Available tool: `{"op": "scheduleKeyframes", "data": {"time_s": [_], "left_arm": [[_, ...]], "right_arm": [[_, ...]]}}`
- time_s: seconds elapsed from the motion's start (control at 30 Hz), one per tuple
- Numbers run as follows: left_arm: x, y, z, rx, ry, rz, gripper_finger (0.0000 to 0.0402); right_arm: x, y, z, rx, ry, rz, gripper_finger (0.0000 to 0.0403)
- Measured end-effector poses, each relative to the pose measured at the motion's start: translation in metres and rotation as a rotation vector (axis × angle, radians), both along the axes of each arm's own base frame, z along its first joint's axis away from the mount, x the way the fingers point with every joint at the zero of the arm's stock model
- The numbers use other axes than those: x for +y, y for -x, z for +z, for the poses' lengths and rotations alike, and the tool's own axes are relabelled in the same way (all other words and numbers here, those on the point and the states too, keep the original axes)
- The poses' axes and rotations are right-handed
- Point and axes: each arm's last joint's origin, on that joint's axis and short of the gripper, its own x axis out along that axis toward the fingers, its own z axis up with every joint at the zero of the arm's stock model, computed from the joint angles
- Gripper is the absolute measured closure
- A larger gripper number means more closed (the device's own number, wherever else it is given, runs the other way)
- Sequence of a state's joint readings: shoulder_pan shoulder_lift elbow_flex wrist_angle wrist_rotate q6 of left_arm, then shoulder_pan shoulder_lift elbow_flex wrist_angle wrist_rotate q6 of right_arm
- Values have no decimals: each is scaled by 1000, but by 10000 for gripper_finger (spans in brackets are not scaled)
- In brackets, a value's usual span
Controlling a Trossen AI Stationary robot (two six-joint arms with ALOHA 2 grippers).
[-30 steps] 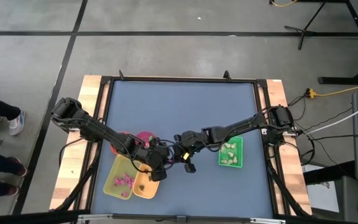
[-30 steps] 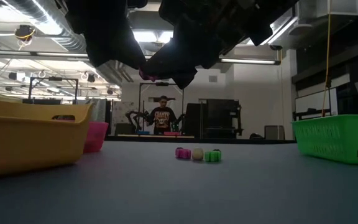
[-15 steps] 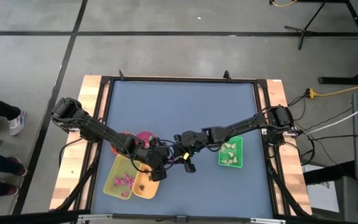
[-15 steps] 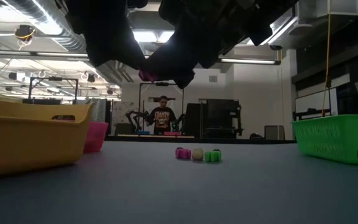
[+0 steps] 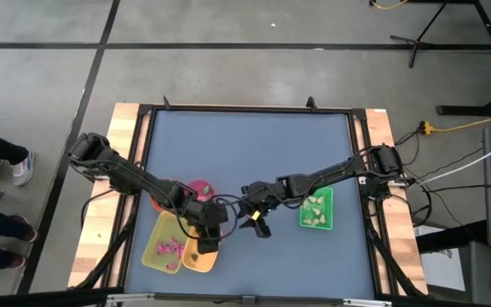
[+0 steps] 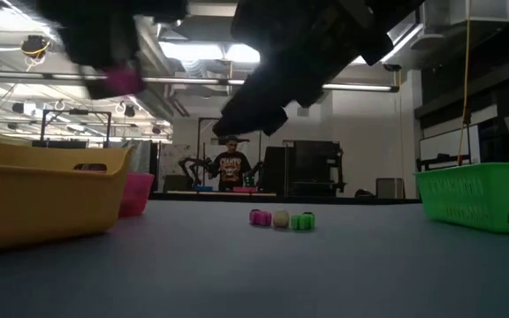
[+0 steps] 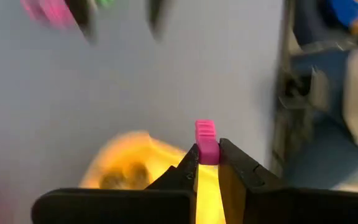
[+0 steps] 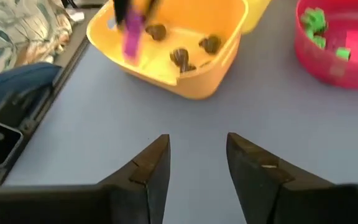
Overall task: Sort Halloween decoration
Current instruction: Put the pink skeleton toy into the light yellow bin, then put the green skeleton toy into the red bowl
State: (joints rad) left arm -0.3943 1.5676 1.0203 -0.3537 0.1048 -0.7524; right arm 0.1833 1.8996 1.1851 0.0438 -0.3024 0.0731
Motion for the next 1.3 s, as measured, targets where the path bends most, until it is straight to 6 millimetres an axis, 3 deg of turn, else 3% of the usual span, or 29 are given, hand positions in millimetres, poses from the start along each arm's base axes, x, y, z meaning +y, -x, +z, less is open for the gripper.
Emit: {"op": "scheduleKeyframes", "data": {"time_s": [0.27,0.4,0.73,1.3], "left_arm": [[-6,20,15,292,409,-95,381],[-8,31,15,472,493,-63,381],[-7,63,2,834,363,93,375],[-11,73,-3,751,107,191,281]], "right_arm": [[-1,3,-4,50,13,-4,248],[-1,3,-4,55,14,-4,248],[-2,9,-10,129,45,11,248],[-5,28,-24,289,200,157,248]]}}
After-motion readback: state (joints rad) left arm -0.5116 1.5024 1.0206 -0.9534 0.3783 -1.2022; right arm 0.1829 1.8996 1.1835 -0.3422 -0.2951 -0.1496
